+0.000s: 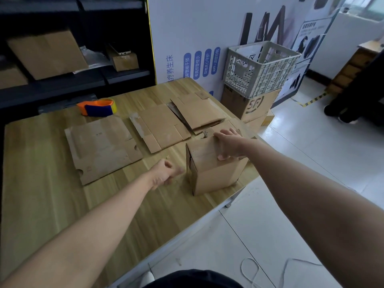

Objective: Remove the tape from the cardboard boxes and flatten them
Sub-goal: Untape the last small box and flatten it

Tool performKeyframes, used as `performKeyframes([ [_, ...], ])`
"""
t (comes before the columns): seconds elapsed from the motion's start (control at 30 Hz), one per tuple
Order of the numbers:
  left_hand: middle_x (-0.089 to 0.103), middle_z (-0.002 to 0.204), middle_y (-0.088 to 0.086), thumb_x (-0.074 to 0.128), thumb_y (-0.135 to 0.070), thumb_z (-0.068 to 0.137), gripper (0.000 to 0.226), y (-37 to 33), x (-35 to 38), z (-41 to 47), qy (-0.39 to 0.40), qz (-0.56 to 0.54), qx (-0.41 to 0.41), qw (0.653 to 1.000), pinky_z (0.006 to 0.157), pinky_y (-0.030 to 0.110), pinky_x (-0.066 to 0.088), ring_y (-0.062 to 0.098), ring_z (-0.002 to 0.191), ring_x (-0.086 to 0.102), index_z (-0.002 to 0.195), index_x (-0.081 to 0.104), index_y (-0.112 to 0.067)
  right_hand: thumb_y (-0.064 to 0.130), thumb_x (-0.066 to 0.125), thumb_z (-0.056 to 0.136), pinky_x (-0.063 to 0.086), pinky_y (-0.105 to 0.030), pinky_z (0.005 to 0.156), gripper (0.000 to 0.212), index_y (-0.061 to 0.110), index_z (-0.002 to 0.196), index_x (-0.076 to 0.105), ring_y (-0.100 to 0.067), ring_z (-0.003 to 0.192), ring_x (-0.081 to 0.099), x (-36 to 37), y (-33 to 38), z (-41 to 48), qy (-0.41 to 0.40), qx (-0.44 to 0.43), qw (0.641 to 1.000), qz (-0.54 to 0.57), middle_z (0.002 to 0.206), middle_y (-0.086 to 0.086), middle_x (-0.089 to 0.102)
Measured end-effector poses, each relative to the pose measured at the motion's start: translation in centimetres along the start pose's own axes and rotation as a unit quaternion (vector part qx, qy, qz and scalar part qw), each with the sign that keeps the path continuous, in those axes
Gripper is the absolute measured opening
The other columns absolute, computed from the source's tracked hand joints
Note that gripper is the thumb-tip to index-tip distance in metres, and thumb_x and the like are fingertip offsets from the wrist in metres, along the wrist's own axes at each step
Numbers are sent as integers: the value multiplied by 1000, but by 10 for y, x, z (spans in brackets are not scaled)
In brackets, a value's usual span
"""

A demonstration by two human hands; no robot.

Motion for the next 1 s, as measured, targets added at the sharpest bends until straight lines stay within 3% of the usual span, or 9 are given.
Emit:
performKeyframes([
  [0.17, 51, 97, 2, 79, 1, 70, 47, -12, 34, 6, -14, 202, 60, 977, 83, 30, 53, 21, 94, 54, 110, 54, -2, 66, 75, 56, -6, -68, 105, 131, 40, 146, -16, -37, 140, -22, 10, 30, -14, 87, 5, 989, -121, 157, 3, -16],
  [0.3, 55, 76, 1, 62, 6, 83, 10, -13, 46, 5, -44, 204, 80, 975, 72, 26, 53, 19, 82, 52, 87, 61, -4, 60, 80, 56, -7, -62, 111, 137, 33, 147, -19, -33, 143, -14, 27, 45, -28, 3, -79, 974, -211, 158, -3, -7],
  [0.4, 53, 67, 7, 52, 10, 86, 27, -12, 40, 4, -54, 140, 71, 986, 47, 19, 41, 18, 63, 49, 67, 53, -10, 54, 81, 57, 1, -59, 113, 131, 28, 150, -8, -29, 143, 3, 29, 48, -32, -57, -127, 968, -211, 155, -5, 9],
  [0.47, 54, 67, 8, 55, 7, 86, 25, -17, 33, 2, -76, 85, 82, 990, 50, 22, 39, 16, 57, 47, 68, 56, -9, 54, 80, 57, 2, -57, 114, 131, 28, 150, -7, -28, 142, 7, 22, 47, -34, -70, -123, 976, -164, 155, -5, 11],
  [0.6, 64, 88, 8, 67, -18, 86, 12, -42, 18, -6, -109, -64, 139, 982, 75, 33, 50, 19, 79, 58, 83, 59, -10, 54, 81, 54, 12, -54, 114, 131, 28, 149, -5, -27, 138, 15, -8, 40, -37, -113, -102, 988, -24, 151, 0, 14],
  [0.7, 58, 110, 17, 74, -22, 81, 18, -64, 10, -8, -167, -48, 188, 967, 88, 42, 49, 25, 87, 58, 78, 58, -13, 55, 82, 51, 27, -48, 111, 131, 30, 148, -3, -26, 131, 24, -21, 41, -39, -138, -89, 985, 62, 147, 2, 17],
  [0.77, 59, 108, 16, 74, -15, 80, 18, -76, 5, -11, -233, 18, 225, 946, 85, 41, 54, 23, 83, 60, 71, 59, -16, 52, 84, 51, 31, -48, 109, 131, 29, 148, -1, -25, 130, 26, -21, 41, -40, -140, -77, 979, 127, 146, 3, 17],
  [0.83, 66, 89, 12, 72, -6, 78, 20, -84, 0, -16, -264, 61, 250, 930, 75, 39, 57, 22, 75, 63, 66, 60, -17, 47, 86, 51, 34, -48, 108, 131, 29, 148, 0, -24, 128, 28, -12, 39, -41, -134, -59, 965, 216, 145, 3, 18],
  [1.0, 64, 71, 5, 69, 3, 74, 21, -79, -8, -20, -228, 26, 218, 949, 64, 31, 51, 20, 69, 59, 65, 63, -15, 33, 87, 58, 36, -55, 105, 129, 41, 146, -7, -31, 128, 32, 28, 32, -47, -64, -18, 923, 380, 149, 1, 15],
])
Point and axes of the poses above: each hand's wrist, its own z-axis towards the middle knuckle, its own x-axis out of the palm, y = z × x, the point moved 1 cm from there along z, towards the middle knuckle
